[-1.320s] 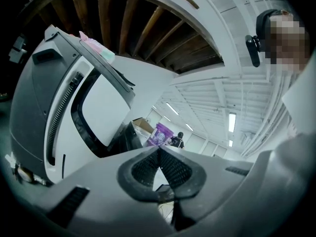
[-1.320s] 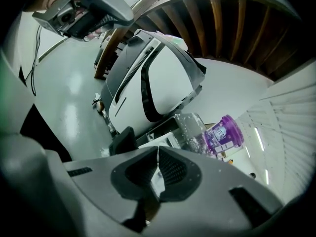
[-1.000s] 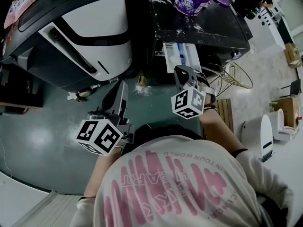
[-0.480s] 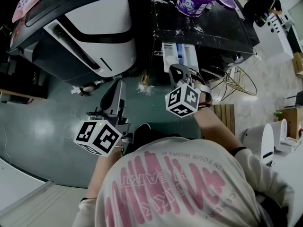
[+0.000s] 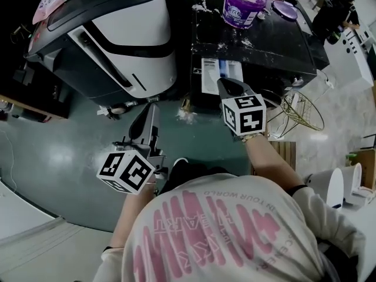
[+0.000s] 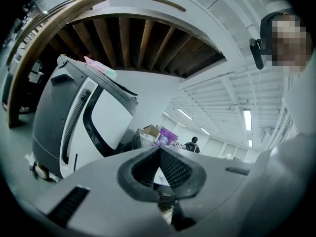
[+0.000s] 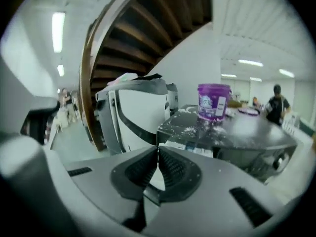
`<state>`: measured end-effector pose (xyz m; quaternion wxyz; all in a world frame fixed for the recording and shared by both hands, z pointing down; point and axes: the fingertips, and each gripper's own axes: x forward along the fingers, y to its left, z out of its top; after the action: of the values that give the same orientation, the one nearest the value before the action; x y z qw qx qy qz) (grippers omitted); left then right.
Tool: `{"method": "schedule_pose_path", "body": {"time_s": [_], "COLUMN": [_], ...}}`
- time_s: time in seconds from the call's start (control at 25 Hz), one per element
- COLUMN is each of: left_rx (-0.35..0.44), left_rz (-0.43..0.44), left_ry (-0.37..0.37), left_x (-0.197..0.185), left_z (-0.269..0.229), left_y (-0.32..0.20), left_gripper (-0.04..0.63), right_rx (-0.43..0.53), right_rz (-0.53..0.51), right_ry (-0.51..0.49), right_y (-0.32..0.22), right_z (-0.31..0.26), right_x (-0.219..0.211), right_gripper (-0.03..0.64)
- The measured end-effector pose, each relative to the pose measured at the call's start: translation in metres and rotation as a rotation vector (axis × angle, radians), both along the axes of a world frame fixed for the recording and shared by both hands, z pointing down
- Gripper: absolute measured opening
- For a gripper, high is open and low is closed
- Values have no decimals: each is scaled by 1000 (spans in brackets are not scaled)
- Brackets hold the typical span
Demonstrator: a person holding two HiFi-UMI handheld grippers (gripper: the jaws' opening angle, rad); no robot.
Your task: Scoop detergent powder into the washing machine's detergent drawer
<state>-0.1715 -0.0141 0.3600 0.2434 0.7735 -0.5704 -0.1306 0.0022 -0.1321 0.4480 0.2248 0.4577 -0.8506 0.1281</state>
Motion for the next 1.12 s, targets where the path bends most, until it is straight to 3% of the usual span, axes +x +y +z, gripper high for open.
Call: {"method": "schedule_pose_path", "body": {"time_s": [0.16,0.24,0.36,0.48,0.64,0.92,1.12], "left_rx": [1,-2,9,31,43,38,46], "left_rz": [11,7,-51,-125,-144,-113,-108], "left_ry": [-51,-70,-71,-89,-98,-93,-90], "left_x": [17,25,34,39,50,78,91], "left_z": [1,2,0,-5,-11,-13,-15], "left_y": [-2,-7,-11,-9,-4,3,8], "left_gripper": [0,0,0,0,0,0,0], "right_rx": [-163,-221,-254,-216,-155,-34,-20], "right_rz": [146,199,249,251,183,81,60], "right_ry": [-374,-511,-657,-736,-781,-639,-582], "right_y": [0,1,7,17,33,51,61], "right_z": [-9,-10,-12,-22,-46,-70,-69], "right_x": [26,35,48,55,56,65,74], "right_gripper": [3,3,3,3,3,2,2]}}
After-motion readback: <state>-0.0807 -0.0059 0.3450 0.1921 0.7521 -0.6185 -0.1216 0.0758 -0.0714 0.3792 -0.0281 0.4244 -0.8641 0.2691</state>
